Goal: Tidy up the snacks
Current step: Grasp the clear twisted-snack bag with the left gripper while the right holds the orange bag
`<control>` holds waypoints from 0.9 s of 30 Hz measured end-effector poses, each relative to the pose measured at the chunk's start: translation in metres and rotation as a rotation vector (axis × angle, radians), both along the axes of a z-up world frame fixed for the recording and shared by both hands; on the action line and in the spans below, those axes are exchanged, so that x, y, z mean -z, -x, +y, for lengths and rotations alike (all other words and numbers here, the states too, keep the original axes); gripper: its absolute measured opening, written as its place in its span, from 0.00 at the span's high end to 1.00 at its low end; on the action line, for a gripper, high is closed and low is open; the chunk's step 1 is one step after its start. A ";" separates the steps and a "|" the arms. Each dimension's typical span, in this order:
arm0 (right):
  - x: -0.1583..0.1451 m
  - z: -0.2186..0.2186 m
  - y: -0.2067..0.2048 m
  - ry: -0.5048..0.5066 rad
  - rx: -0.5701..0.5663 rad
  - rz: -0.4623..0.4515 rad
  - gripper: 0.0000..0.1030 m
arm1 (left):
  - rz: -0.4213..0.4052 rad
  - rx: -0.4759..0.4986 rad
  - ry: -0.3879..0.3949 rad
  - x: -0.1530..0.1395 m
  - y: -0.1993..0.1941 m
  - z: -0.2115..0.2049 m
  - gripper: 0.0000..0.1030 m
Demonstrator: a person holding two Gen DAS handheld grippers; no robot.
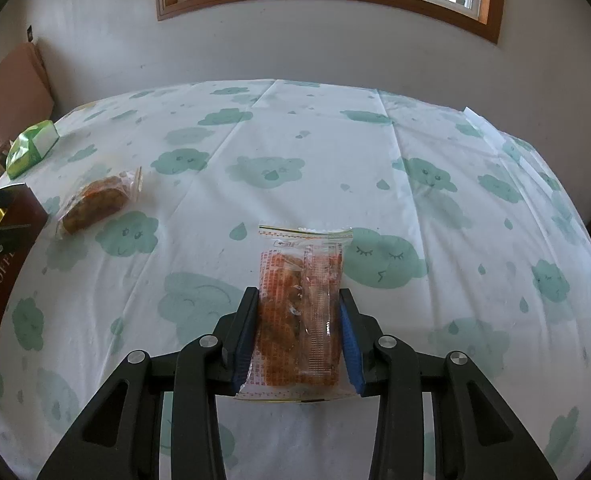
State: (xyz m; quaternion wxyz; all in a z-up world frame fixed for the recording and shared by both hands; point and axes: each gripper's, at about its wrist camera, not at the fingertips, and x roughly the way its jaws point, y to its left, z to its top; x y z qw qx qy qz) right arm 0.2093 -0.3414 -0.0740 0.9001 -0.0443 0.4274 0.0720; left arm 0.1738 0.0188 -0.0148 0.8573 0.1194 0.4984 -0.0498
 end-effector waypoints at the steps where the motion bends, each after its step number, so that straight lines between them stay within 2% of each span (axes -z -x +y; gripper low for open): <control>1: 0.000 0.000 0.000 0.000 0.000 0.000 0.62 | -0.001 0.000 0.002 0.000 -0.001 0.001 0.17; 12: 0.000 -0.001 0.000 -0.002 -0.005 0.000 0.62 | -0.052 0.100 -0.013 -0.006 -0.013 -0.013 0.18; 21: 0.000 -0.002 -0.001 -0.007 -0.007 0.001 0.61 | 0.004 0.163 -0.014 0.010 -0.033 -0.031 0.22; 25: 0.000 -0.002 0.000 -0.011 -0.008 0.001 0.61 | 0.038 0.148 -0.006 0.021 -0.050 -0.034 0.29; 27: 0.000 -0.002 0.000 -0.014 -0.009 0.001 0.61 | 0.073 0.130 0.013 0.027 -0.059 -0.033 0.35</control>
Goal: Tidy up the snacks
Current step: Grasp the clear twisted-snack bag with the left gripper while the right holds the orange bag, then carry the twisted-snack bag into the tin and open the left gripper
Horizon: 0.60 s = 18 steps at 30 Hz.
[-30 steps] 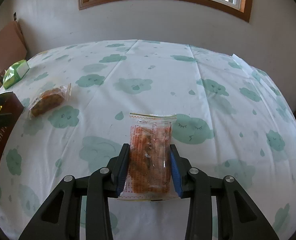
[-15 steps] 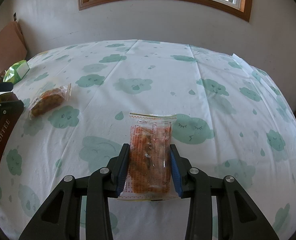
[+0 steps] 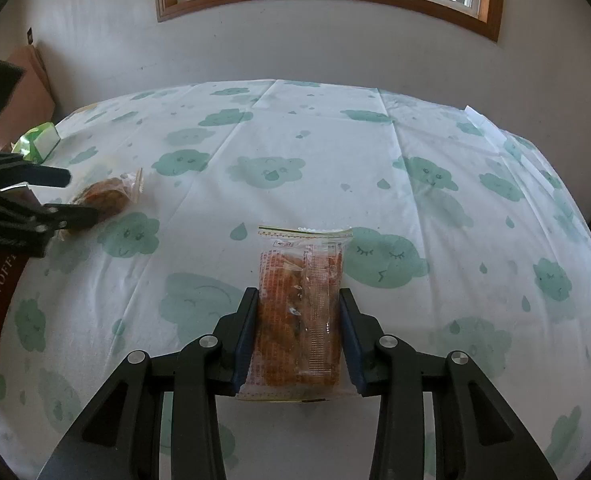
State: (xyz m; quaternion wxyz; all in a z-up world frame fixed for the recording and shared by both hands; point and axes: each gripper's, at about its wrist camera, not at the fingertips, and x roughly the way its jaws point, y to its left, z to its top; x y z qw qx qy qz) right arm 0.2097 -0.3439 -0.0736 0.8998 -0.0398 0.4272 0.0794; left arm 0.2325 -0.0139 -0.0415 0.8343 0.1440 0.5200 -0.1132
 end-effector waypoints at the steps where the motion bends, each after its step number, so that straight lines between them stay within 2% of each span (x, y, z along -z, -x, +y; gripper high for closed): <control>1: 0.000 0.000 0.000 -0.001 0.000 0.000 0.61 | 0.010 -0.006 0.011 0.001 -0.003 0.001 0.39; 3: 0.000 0.000 0.000 -0.001 -0.001 0.000 0.61 | 0.026 -0.014 0.036 0.003 -0.008 0.002 0.41; 5: 0.000 0.000 0.000 -0.001 -0.002 0.000 0.61 | 0.048 -0.019 0.059 0.005 -0.011 0.002 0.47; 10: 0.000 -0.001 0.000 -0.002 -0.003 0.000 0.61 | 0.073 -0.008 0.065 0.005 -0.010 -0.002 0.60; 13: 0.000 -0.001 0.000 -0.002 -0.003 0.000 0.61 | 0.089 -0.024 0.068 0.004 -0.008 -0.003 0.64; 18: -0.001 -0.001 0.000 -0.002 -0.005 0.000 0.61 | 0.114 -0.050 0.051 0.003 0.006 -0.005 0.65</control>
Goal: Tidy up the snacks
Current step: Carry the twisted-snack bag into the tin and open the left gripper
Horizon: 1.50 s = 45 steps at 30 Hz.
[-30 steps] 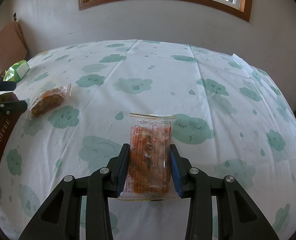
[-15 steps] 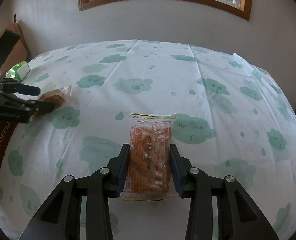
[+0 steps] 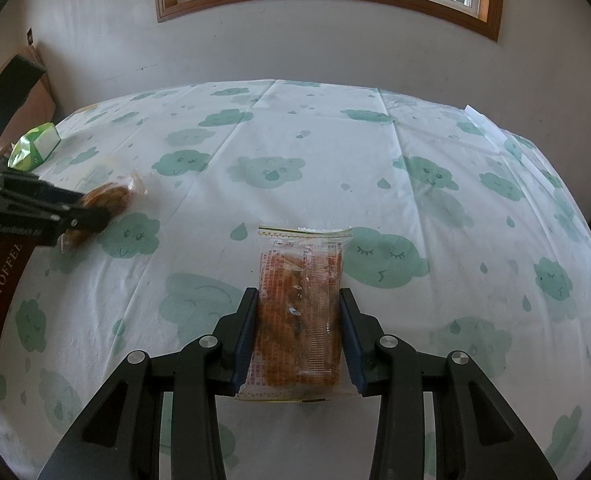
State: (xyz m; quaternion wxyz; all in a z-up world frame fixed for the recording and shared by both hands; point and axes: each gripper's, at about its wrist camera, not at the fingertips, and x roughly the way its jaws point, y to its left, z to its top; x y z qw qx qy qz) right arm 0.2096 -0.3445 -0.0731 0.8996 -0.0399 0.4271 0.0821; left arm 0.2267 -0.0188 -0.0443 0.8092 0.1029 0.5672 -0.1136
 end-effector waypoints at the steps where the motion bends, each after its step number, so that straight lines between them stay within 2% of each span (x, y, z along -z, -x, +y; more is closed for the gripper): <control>1: 0.000 0.000 0.000 0.000 0.000 0.000 0.61 | 0.010 -0.004 0.000 0.000 0.002 0.001 0.65; 8: 0.000 0.000 0.000 -0.001 -0.002 0.000 0.61 | 0.067 -0.044 -0.015 -0.001 0.023 0.004 0.65; 16: 0.000 0.000 0.000 -0.001 -0.004 0.000 0.61 | 0.084 -0.079 0.026 -0.007 0.055 0.003 0.65; 23: 0.000 0.000 0.000 -0.001 -0.007 0.000 0.61 | 0.060 -0.091 0.046 -0.018 0.076 -0.003 0.65; 32: 0.000 -0.001 -0.001 -0.002 -0.009 0.000 0.61 | -0.019 -0.131 0.042 -0.043 0.102 0.006 0.65; 38: 0.000 -0.001 0.000 -0.003 -0.010 0.000 0.61 | -0.059 -0.191 0.060 -0.064 0.116 0.030 0.65; 45: 0.000 -0.002 -0.001 -0.003 -0.012 0.000 0.61 | -0.122 -0.284 0.060 -0.094 0.134 0.082 0.65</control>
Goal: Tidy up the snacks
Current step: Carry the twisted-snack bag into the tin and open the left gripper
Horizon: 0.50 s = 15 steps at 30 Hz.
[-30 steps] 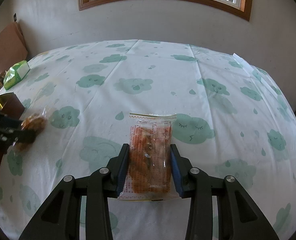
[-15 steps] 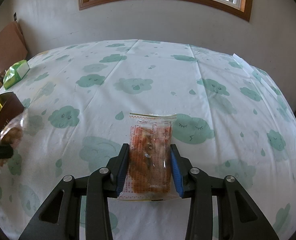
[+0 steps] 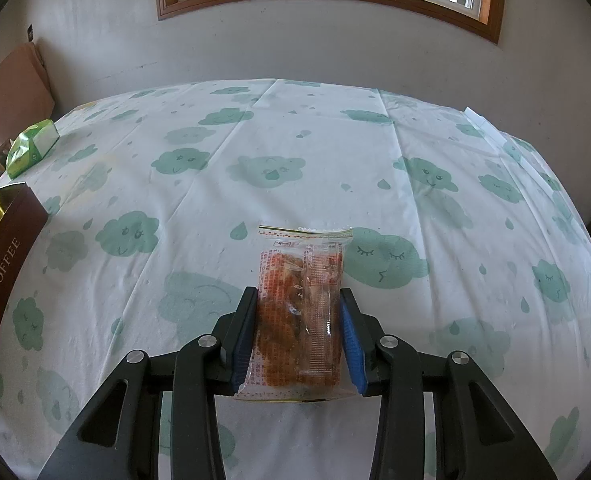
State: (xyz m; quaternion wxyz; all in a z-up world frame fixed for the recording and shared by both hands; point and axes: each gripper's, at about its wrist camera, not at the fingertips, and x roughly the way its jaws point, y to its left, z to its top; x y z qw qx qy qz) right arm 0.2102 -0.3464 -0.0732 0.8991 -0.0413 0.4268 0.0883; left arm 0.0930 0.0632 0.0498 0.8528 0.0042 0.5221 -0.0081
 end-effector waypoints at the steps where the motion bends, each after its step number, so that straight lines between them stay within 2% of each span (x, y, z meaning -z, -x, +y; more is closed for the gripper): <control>1: 0.000 0.000 0.000 0.000 0.000 0.000 0.61 | -0.008 -0.018 -0.007 -0.004 0.002 0.010 0.65; 7: 0.000 -0.001 0.000 0.000 -0.002 0.000 0.61 | -0.007 -0.124 -0.030 -0.007 0.011 0.063 0.65; 15: 0.000 -0.001 0.000 -0.001 -0.003 0.000 0.60 | 0.077 -0.179 -0.045 0.029 0.029 0.095 0.65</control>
